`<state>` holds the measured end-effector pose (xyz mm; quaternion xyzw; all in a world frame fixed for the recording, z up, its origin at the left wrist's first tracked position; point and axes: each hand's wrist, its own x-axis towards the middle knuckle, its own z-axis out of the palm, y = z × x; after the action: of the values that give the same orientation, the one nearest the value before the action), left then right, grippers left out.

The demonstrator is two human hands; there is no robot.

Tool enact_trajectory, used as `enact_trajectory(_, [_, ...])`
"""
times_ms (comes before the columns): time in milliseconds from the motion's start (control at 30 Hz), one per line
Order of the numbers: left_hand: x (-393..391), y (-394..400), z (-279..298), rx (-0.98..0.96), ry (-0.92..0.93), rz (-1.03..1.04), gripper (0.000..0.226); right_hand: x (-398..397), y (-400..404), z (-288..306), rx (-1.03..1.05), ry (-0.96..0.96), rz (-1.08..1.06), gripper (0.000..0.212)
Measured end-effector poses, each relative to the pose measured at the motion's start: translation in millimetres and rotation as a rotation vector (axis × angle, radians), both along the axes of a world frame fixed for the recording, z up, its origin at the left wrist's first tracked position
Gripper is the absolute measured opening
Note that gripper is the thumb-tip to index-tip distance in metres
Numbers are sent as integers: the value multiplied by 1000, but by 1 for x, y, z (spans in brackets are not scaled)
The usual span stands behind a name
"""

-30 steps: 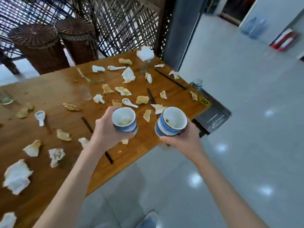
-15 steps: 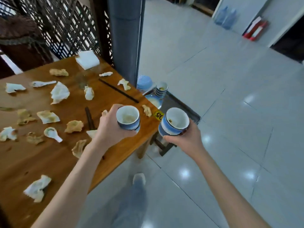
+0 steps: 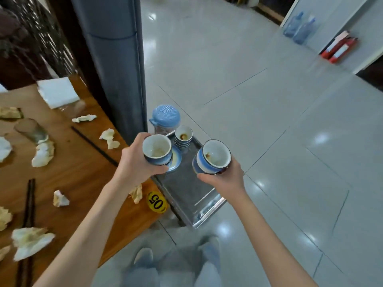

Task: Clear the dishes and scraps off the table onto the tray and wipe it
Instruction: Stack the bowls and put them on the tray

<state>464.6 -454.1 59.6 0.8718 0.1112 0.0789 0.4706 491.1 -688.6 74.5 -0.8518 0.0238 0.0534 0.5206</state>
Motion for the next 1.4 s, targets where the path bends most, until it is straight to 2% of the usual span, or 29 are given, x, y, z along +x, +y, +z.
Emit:
enact_trajectory(333, [57, -102, -74, -120, 103, 362, 80, 140, -61, -80, -59, 26, 377, 60])
enact_trajectory(533, [71, -136, -156, -218, 206, 552, 76, 172, -71, -165, -60, 112, 512, 61])
enact_trajectory(667, [77, -143, -223, -181, 257, 634, 79, 181, -65, -230, -71, 163, 544, 62])
enact_trajectory(1000, [84, -140, -361, -39, 318, 711, 84, 195, -34, -370, -118, 137, 588, 62])
enact_trajectory(1167, [84, -135, -391, 21, 302, 699, 87, 195, -23, -405, -111, 165, 589, 65])
enact_trajectory(1400, [85, -125, -405, 48, 274, 731, 86, 199, -9, -420, -109, 201, 613, 64])
